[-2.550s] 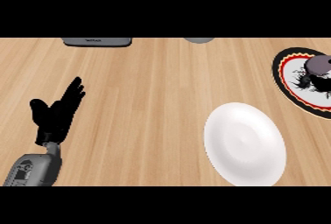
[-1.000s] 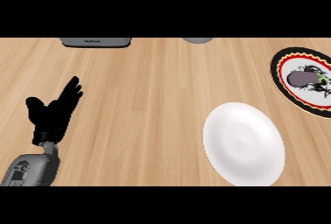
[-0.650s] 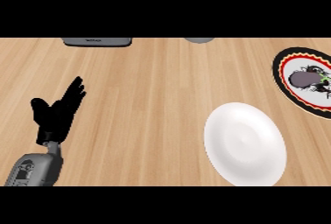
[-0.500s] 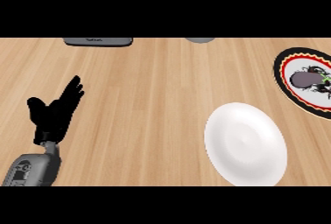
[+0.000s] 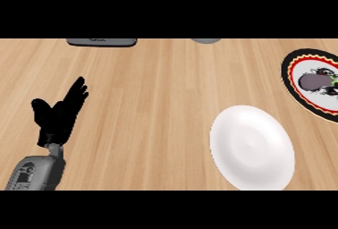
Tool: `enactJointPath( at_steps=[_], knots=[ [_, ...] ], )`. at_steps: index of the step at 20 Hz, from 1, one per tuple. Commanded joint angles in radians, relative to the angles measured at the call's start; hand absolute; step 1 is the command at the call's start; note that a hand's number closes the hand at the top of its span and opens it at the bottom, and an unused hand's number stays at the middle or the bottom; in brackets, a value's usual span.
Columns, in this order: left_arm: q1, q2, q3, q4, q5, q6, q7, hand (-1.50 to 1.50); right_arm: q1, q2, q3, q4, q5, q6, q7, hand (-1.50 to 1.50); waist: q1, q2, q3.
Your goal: Pick the eggplant from the plate and place it in the plate
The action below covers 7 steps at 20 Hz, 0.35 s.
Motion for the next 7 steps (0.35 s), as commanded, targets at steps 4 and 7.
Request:
enactJointPath(
  at_steps=[4, 7],
  knots=[
    [0.019, 0.01, 0.007, -0.029, 0.01, -0.021, 0.013, 0.0, 0.07, -0.048, 0.017, 0.011, 0.018, 0.023, -0.033, -1.5, 0.003, 0.0, 0.001],
    [-0.036, 0.02, 0.031, 0.053, 0.011, -0.03, -0.018, 0.0, 0.08, -0.019, 0.021, 0.014, 0.021, -0.006, -0.057, -1.5, -0.002, 0.005, 0.002]
  ],
)
